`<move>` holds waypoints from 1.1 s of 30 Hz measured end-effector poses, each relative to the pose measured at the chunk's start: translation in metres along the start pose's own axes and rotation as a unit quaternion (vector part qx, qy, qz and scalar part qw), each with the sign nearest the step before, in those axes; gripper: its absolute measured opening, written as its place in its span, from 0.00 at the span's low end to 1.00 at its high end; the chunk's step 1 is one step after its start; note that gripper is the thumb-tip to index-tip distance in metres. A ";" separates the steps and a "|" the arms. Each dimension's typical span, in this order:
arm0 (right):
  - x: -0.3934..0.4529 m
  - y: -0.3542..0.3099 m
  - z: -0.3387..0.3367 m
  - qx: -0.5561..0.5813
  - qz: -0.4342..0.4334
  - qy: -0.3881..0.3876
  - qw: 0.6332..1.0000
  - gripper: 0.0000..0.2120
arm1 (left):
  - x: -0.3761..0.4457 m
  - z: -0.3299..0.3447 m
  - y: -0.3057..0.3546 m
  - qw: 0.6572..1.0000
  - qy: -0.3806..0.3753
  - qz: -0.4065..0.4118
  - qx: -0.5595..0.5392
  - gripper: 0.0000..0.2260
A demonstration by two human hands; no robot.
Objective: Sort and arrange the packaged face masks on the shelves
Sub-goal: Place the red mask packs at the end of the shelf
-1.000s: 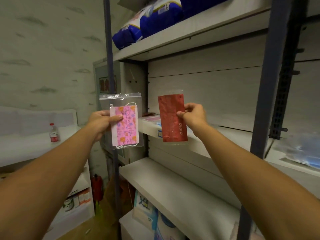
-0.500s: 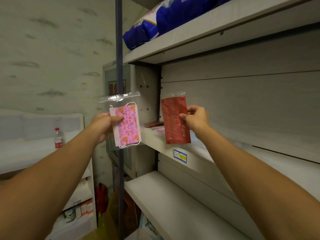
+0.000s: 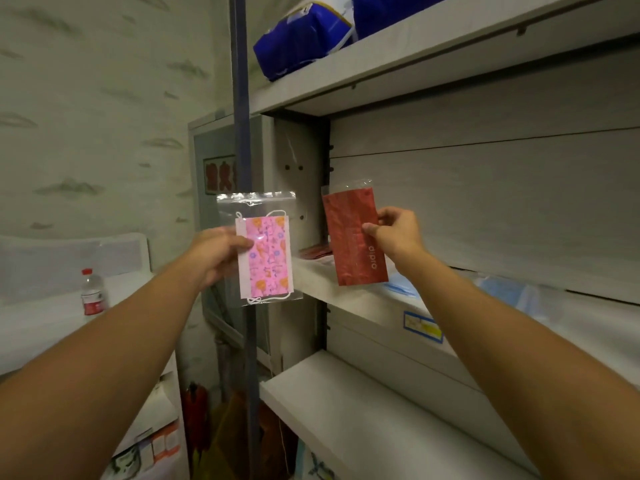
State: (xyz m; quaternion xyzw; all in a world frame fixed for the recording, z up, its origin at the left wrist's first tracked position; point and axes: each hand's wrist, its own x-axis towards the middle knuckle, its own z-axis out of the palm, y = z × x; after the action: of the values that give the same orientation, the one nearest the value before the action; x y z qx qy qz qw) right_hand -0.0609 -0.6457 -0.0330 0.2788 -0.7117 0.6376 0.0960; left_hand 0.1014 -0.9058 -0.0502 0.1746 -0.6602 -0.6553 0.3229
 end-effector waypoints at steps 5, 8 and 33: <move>0.005 -0.002 0.026 0.021 0.015 0.031 0.999 0.05 | 0.039 -0.010 -0.002 0.999 -0.051 0.009 0.009 0.13; 0.007 0.000 0.038 0.041 0.027 0.054 0.997 0.05 | 0.056 -0.010 -0.007 0.997 -0.076 0.014 0.009 0.13; 0.106 0.041 0.012 0.091 0.022 0.239 0.967 0.06 | 0.207 0.134 -0.037 0.970 -0.242 -0.004 -0.033 0.14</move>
State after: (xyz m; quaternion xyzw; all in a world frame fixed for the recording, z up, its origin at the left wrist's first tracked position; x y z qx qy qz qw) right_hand -0.1672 -0.6845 -0.0178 0.1102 -0.6133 0.7496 0.2230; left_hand -0.1450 -0.9433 -0.0363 0.0027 -0.6960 -0.7006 0.1569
